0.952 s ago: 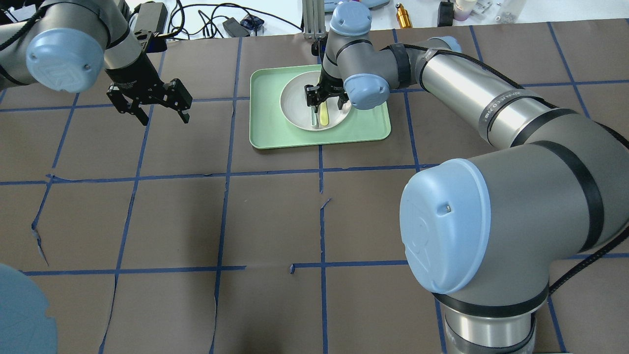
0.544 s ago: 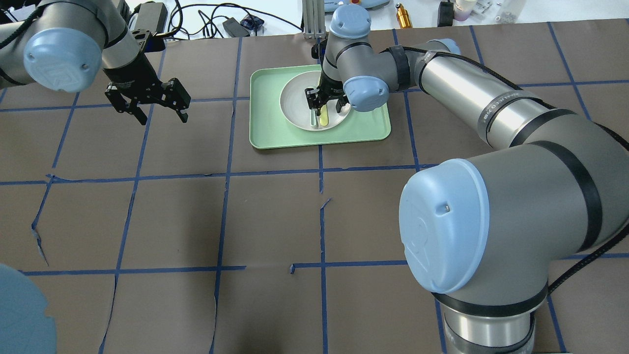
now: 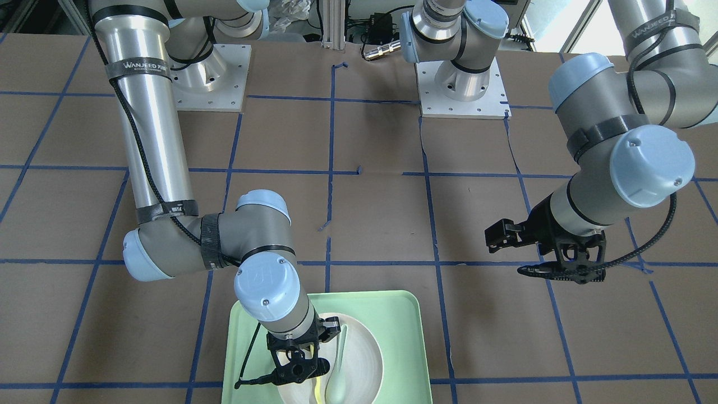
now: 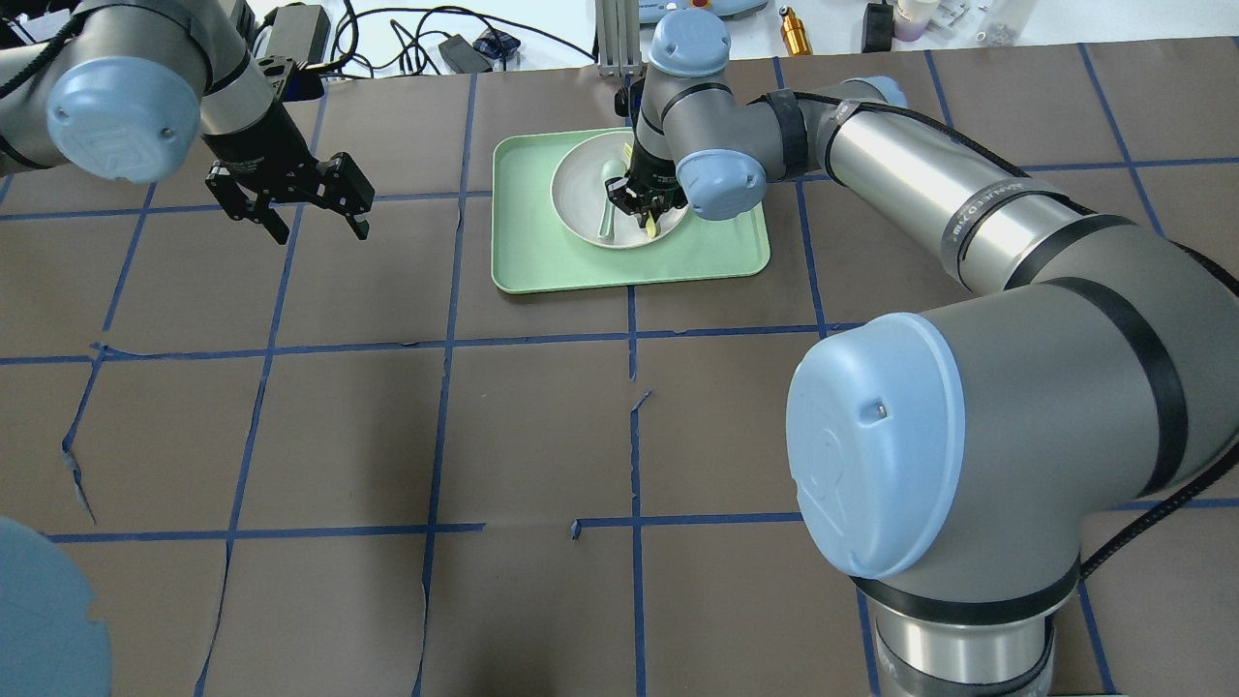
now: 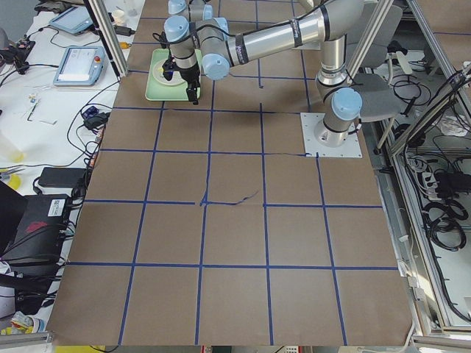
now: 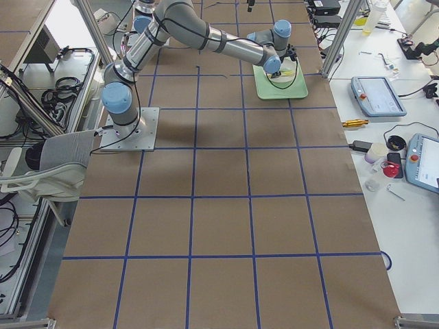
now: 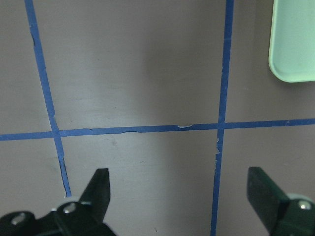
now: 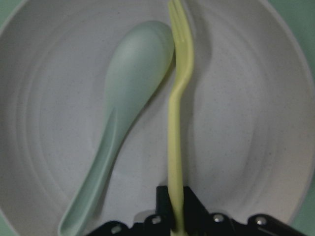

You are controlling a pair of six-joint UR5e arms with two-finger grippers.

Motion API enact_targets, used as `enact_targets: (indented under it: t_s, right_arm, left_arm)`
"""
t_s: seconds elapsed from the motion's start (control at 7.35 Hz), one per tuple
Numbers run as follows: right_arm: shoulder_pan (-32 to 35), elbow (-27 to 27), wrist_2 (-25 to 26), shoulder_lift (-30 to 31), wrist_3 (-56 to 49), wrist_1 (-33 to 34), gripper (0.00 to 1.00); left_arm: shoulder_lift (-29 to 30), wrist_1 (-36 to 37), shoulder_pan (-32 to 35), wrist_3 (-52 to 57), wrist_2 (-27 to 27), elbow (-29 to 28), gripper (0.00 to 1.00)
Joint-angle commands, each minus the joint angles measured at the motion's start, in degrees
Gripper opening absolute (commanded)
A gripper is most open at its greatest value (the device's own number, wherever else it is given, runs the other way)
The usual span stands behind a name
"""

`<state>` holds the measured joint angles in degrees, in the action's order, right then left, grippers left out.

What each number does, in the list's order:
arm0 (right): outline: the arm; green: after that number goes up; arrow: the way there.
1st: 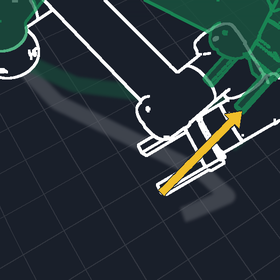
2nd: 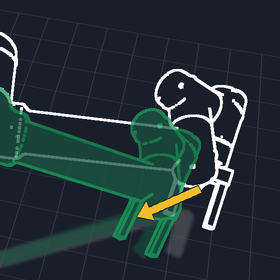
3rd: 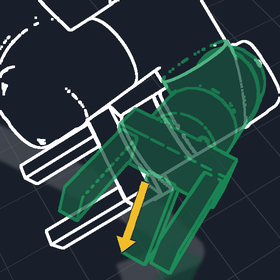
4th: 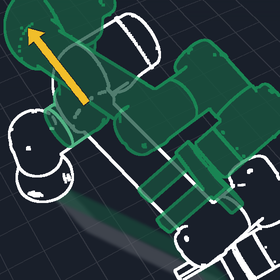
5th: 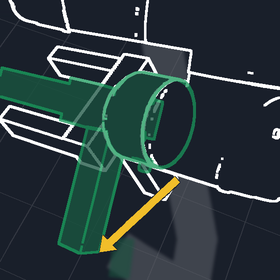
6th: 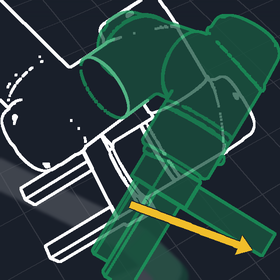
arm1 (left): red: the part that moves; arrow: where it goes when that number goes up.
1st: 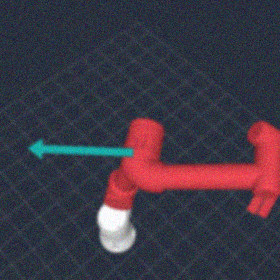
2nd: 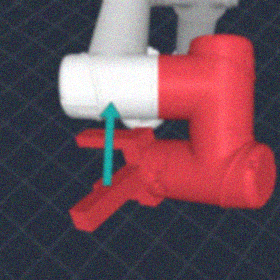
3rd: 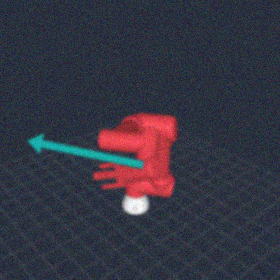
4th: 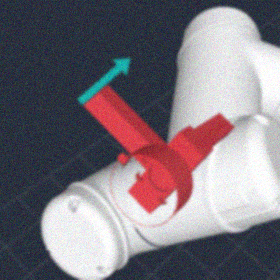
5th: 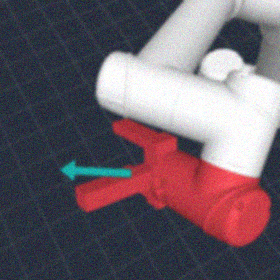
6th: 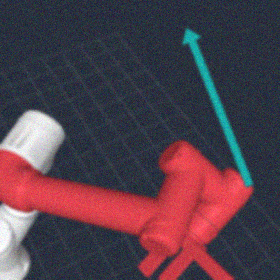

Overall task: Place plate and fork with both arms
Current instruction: 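Lower the right gripper and grasp the yellow fork on the plate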

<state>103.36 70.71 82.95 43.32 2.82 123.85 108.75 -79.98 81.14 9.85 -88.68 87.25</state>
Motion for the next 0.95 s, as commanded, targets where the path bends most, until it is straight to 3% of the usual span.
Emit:
enact_targets:
  t_s: [0.0,0.41,0.82]
  right_arm:
    - [0.00,-0.05,0.37,0.53,1.30,-0.10,0.00]
    - [-0.18,-0.40,5.18,4.31,5.35,-0.63,0.00]
    - [-5.95,0.57,4.25,4.23,3.52,-2.37,0.00]
  left_arm:
    - [0.06,0.52,-0.10,0.17,0.00,0.03,1.00]
    - [0.32,1.57,-0.19,2.10,-0.18,-0.06,1.00]
    - [0.32,2.11,-0.19,1.76,-0.09,0.03,1.00]
